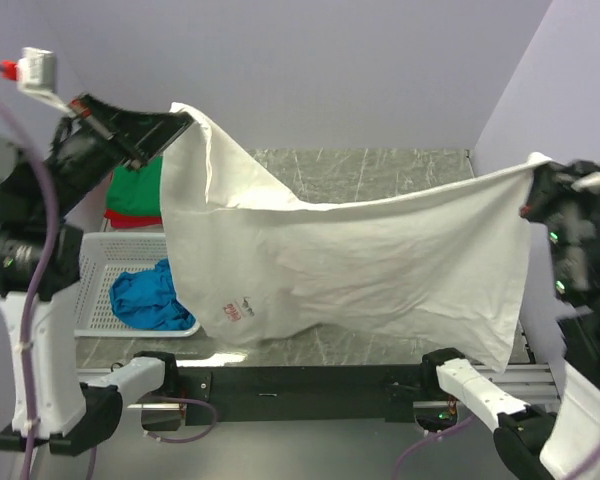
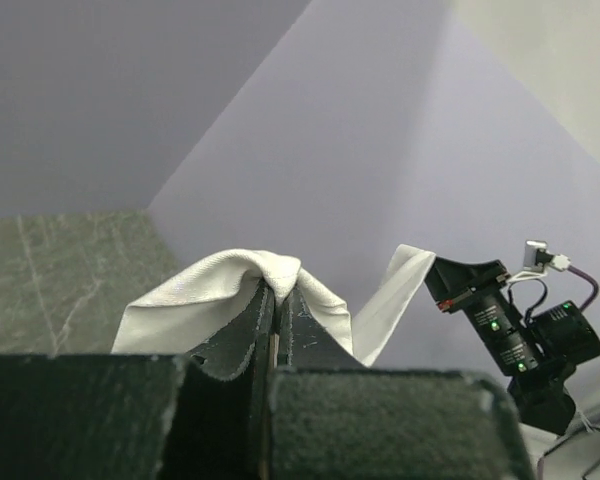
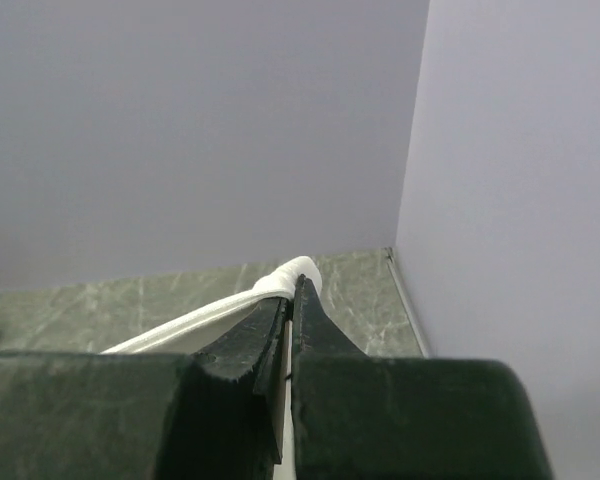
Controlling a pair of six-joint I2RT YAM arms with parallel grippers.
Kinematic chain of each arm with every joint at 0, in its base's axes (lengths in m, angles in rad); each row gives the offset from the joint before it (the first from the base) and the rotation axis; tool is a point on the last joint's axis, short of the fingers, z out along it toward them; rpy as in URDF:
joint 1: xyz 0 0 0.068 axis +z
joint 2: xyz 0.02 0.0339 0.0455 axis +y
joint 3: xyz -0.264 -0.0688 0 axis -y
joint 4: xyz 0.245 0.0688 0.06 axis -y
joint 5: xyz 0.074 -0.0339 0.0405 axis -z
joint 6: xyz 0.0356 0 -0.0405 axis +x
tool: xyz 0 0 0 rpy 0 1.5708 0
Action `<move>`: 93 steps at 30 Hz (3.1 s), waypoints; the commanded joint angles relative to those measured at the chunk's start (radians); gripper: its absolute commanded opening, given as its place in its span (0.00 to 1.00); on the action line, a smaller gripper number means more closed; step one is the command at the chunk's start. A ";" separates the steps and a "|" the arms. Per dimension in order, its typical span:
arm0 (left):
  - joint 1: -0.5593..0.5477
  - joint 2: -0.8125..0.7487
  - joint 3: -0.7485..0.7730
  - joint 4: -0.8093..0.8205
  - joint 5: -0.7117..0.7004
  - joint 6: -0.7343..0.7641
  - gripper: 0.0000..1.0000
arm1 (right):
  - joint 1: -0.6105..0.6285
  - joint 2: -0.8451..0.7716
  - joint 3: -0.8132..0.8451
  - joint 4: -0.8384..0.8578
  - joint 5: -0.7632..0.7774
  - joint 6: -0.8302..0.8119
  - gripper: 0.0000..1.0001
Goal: Fold and stack the t-shirts
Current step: Flatten the tshirt out
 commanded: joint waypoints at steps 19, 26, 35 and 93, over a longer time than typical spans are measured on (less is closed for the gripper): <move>-0.027 0.728 0.464 0.229 -0.150 0.126 0.01 | -0.214 0.588 0.195 0.360 -0.186 0.090 0.00; -0.029 0.636 0.418 0.357 -0.123 0.147 0.01 | -0.217 0.476 0.153 0.356 -0.212 0.107 0.00; -0.133 0.306 0.133 0.228 -0.155 0.250 0.00 | -0.204 0.108 -0.097 0.325 -0.214 0.141 0.00; -0.151 1.128 0.352 0.137 -0.471 0.177 0.99 | -0.202 0.895 -0.169 0.455 -0.161 0.216 0.68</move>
